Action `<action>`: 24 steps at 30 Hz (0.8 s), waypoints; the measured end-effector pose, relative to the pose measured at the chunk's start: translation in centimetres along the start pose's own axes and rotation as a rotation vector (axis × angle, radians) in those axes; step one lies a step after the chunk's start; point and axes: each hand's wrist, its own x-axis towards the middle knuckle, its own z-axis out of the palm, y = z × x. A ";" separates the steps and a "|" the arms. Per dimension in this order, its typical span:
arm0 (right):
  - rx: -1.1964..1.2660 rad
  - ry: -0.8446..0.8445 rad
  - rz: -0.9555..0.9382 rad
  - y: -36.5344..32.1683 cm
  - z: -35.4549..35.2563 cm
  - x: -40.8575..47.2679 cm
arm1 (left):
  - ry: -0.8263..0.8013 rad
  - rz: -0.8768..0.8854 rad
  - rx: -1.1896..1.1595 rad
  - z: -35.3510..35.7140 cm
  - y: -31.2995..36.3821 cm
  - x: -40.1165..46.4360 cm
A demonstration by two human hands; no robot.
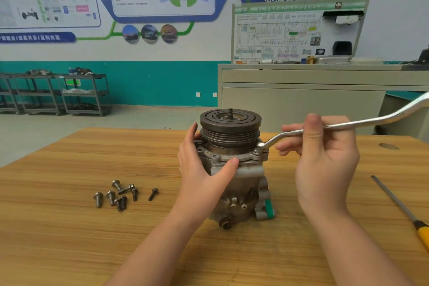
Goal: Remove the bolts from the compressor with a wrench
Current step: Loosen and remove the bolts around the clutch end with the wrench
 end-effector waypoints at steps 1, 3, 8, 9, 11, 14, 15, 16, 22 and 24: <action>-0.014 -0.018 -0.037 0.0 0.2 -0.3 | 0.003 0.004 0.003 0.0 0.0 0.0; -0.064 -0.071 -0.122 0.0 0.4 -0.8 | 0.003 0.012 0.005 0.0 0.0 0.1; -0.308 -0.194 -0.402 0.2 0.2 -1.6 | 0.004 0.026 0.016 0.0 -0.1 0.1; -0.373 -0.208 -0.460 0.2 0.4 -1.9 | 0.003 0.027 0.020 0.0 -0.2 0.1; -0.477 -0.249 -0.575 0.2 1.0 -2.7 | 0.006 0.034 0.040 0.1 -0.2 0.1; -0.598 -0.273 -0.678 0.3 1.9 -3.6 | 0.040 0.053 0.067 0.2 -0.2 0.3; -0.582 -0.257 -0.646 0.3 2.0 -3.7 | 0.040 0.049 0.065 0.2 -0.2 0.4; -0.525 -0.227 -0.576 0.3 2.0 -3.8 | 0.031 0.044 0.061 0.2 -0.3 0.3; 0.050 0.158 0.063 0.5 1.3 -2.2 | 0.019 0.035 0.040 0.1 -0.1 0.0; 0.182 0.188 0.348 1.0 0.6 -0.8 | 0.015 0.030 0.041 0.1 -0.1 0.1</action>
